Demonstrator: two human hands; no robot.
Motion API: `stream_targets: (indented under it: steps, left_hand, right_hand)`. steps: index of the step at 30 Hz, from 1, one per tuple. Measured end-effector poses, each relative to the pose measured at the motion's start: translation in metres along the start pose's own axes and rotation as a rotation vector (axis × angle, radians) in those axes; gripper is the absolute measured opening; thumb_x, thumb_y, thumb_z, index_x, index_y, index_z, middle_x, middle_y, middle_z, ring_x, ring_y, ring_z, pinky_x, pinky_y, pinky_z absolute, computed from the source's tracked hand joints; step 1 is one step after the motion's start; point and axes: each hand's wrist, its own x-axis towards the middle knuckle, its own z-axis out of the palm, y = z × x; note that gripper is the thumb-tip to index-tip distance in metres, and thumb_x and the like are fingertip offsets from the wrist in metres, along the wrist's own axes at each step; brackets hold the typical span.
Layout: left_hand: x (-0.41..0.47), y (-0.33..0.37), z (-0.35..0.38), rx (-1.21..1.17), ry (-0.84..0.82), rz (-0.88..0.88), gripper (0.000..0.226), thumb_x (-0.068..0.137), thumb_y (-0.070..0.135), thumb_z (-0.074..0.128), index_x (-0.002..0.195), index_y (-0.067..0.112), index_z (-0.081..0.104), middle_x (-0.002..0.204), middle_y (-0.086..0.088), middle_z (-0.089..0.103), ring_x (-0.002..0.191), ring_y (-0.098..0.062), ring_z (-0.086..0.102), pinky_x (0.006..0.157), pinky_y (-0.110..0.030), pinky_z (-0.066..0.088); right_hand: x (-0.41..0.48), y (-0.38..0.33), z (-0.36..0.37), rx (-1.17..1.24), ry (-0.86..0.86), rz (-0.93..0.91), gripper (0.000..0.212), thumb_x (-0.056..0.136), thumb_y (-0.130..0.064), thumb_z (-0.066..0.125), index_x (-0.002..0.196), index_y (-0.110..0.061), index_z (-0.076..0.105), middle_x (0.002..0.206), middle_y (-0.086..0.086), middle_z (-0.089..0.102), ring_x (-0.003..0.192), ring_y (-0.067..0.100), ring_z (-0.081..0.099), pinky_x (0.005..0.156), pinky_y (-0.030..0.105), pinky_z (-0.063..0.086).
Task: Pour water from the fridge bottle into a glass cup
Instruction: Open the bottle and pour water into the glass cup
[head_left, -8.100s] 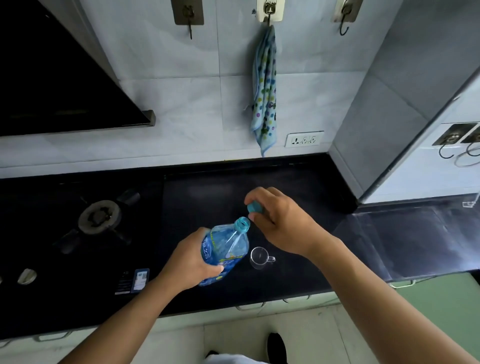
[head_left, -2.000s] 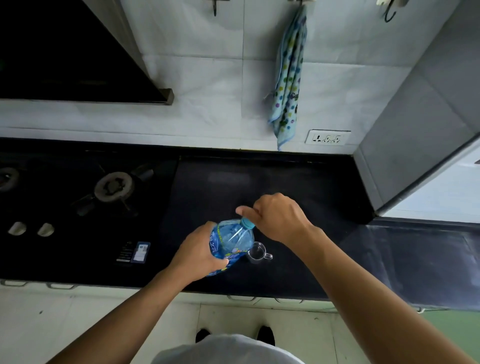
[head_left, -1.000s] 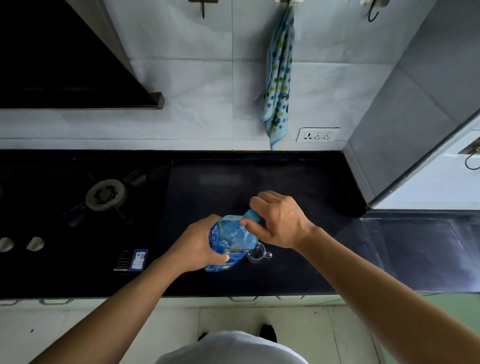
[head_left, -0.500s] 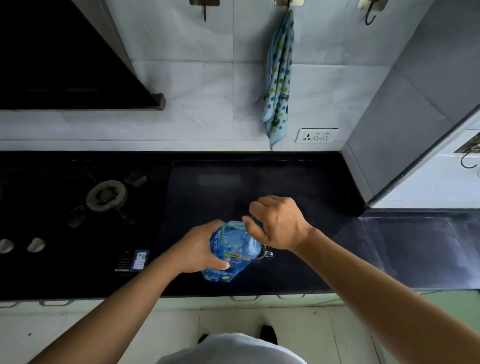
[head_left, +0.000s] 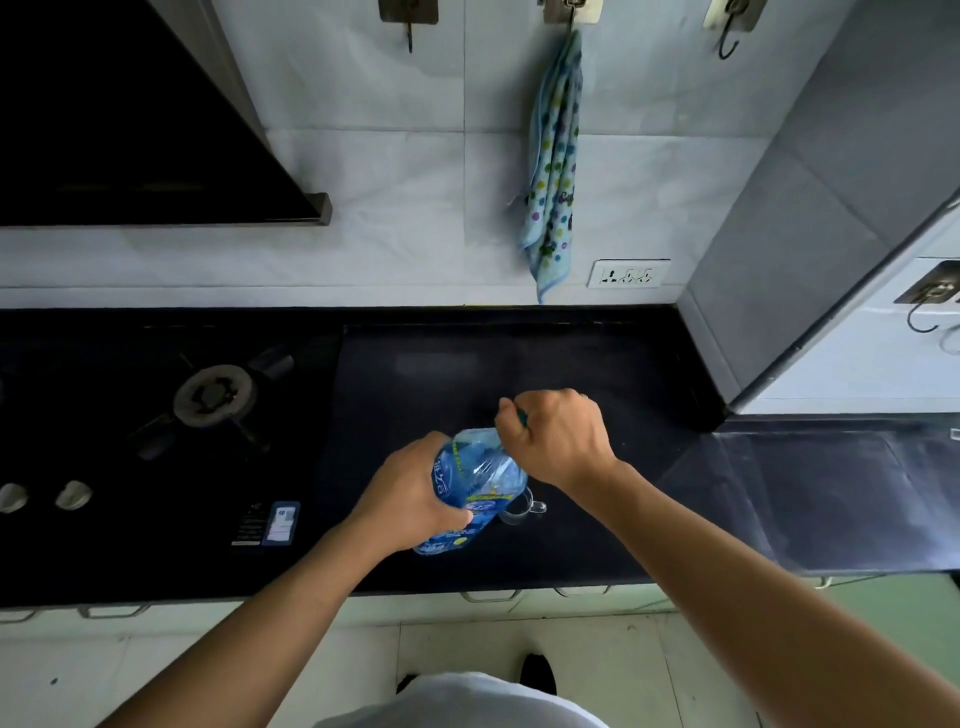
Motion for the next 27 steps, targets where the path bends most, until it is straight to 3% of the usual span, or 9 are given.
stream_targets:
  steps: [3,6,12,15,17,19,20,23,27]
  left_hand:
    - [-0.002,0.0,0.008,0.018,0.058,-0.035,0.056,0.052,0.035,0.084,0.1,0.034,0.054,0.095,0.012,0.063,0.084,-0.005,0.064,0.074,-0.032,0.057]
    - [-0.006,-0.002,0.014,0.041,0.084,-0.06,0.052,0.051,0.037,0.08,0.096,0.033,0.053,0.091,0.012,0.062,0.081,-0.006,0.062,0.071,-0.034,0.057]
    - [-0.013,-0.007,0.019,0.073,0.099,-0.063,0.051,0.051,0.041,0.077,0.093,0.033,0.049,0.09,0.012,0.058,0.079,-0.006,0.061,0.07,-0.034,0.056]
    - [-0.013,-0.009,0.011,-0.002,0.09,-0.064,0.055,0.049,0.043,0.078,0.097,0.034,0.052,0.092,0.014,0.062,0.081,-0.002,0.063,0.071,-0.03,0.057]
    - [-0.015,-0.009,0.006,-0.046,0.091,-0.049,0.059,0.05,0.042,0.082,0.101,0.036,0.053,0.095,0.015,0.064,0.083,0.0,0.064,0.069,-0.023,0.056]
    - [-0.019,-0.007,0.002,-0.083,0.111,-0.038,0.062,0.05,0.039,0.085,0.103,0.038,0.053,0.096,0.016,0.065,0.085,0.004,0.064,0.067,-0.016,0.051]
    - [-0.022,-0.006,0.0,-0.113,0.134,-0.044,0.062,0.051,0.038,0.087,0.103,0.039,0.054,0.096,0.017,0.066,0.086,0.006,0.064,0.066,-0.013,0.049]
    - [-0.033,-0.001,-0.01,-0.207,0.187,-0.056,0.064,0.052,0.034,0.091,0.104,0.041,0.055,0.097,0.024,0.068,0.087,0.009,0.065,0.065,-0.01,0.049]
    - [-0.067,0.007,-0.027,-0.247,0.326,-0.097,0.067,0.053,0.036,0.09,0.108,0.043,0.053,0.101,0.031,0.066,0.089,0.009,0.065,0.067,-0.009,0.049]
  right_hand:
    - [0.007,-0.002,0.007,-0.04,-0.089,0.222,0.055,0.094,-0.046,0.041,0.051,-0.013,0.045,0.048,-0.004,0.049,0.048,0.023,0.05,0.049,0.026,0.033]
    - [0.004,-0.004,0.013,-0.044,-0.092,0.286,0.055,0.092,-0.048,0.038,0.052,-0.012,0.051,0.049,-0.003,0.052,0.045,0.017,0.049,0.044,0.023,0.028]
    - [-0.002,-0.011,0.016,-0.045,-0.178,0.381,0.055,0.092,-0.054,0.036,0.058,-0.015,0.051,0.056,-0.001,0.053,0.055,0.024,0.055,0.053,0.029,0.037]
    - [-0.016,-0.016,0.019,0.365,-0.075,0.432,0.059,0.091,-0.065,0.042,0.058,-0.016,0.043,0.051,-0.007,0.05,0.049,0.012,0.049,0.048,0.029,0.037]
    - [-0.027,-0.022,0.021,0.673,0.009,0.466,0.055,0.089,-0.069,0.04,0.066,-0.02,0.047,0.059,-0.01,0.052,0.054,0.003,0.048,0.052,0.024,0.041]
    - [-0.035,-0.026,0.023,0.911,-0.019,0.514,0.058,0.087,-0.074,0.036,0.082,-0.021,0.06,0.079,-0.007,0.065,0.073,0.003,0.062,0.065,0.024,0.053]
    - [-0.038,-0.029,0.025,1.017,-0.065,0.521,0.059,0.088,-0.074,0.036,0.091,-0.023,0.064,0.092,-0.002,0.071,0.087,0.011,0.068,0.075,0.032,0.058]
    - [-0.049,-0.035,0.028,1.194,-0.115,0.434,0.054,0.093,-0.069,0.036,0.109,-0.029,0.068,0.113,0.004,0.072,0.109,0.022,0.068,0.097,0.049,0.053]
    - [-0.06,-0.052,0.026,1.244,-0.189,0.242,0.052,0.093,-0.072,0.039,0.119,-0.034,0.063,0.119,-0.001,0.069,0.113,0.02,0.066,0.094,0.045,0.055]
